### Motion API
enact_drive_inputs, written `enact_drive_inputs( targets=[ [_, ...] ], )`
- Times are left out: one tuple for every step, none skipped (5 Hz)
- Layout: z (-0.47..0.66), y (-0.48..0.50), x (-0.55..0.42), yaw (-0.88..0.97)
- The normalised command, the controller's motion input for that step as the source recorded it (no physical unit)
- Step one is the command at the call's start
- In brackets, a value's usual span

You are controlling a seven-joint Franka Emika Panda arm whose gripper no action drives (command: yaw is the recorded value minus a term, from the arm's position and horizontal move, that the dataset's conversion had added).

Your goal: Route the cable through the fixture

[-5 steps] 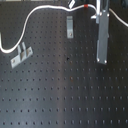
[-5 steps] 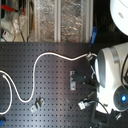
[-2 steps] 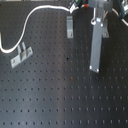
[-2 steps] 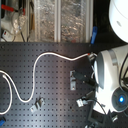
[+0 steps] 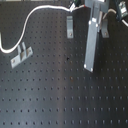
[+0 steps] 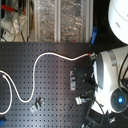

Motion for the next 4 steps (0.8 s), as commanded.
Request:
enact_drive_inputs(
  targets=[
    [0.08,-0.062,-0.223,0.08],
    [0.00,-0.059,-0.209,0.11],
    [0.00,-0.123,-0.245,0.14],
    [0.00,-0.158,-0.284,0.15]
  ],
)
